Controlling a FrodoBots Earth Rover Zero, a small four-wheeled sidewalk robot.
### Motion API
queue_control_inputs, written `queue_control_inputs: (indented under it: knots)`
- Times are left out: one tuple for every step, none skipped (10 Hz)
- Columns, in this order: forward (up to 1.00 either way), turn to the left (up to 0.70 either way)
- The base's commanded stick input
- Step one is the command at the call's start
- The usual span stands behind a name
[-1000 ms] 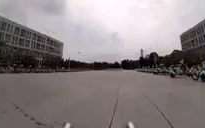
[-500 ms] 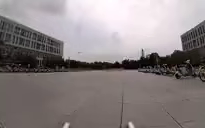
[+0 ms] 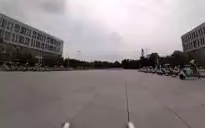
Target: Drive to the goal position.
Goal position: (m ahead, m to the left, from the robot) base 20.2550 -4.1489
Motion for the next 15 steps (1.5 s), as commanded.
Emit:
queue_control_inputs:
  knots:
    - [0.85,0.00]
    - [0.85,0.00]
    - [0.85,0.00]
    - [0.85,0.00]
    - [0.85,0.00]
    - [0.85,0.00]
    - [0.85,0.00]
    - [0.85,0.00]
    - [0.85,0.00]
    - [0.85,0.00]
    - [0.85,0.00]
    - [0.85,0.00]
    - [0.85,0.00]
    - [0.85,0.00]
    - [0.85,0.00]
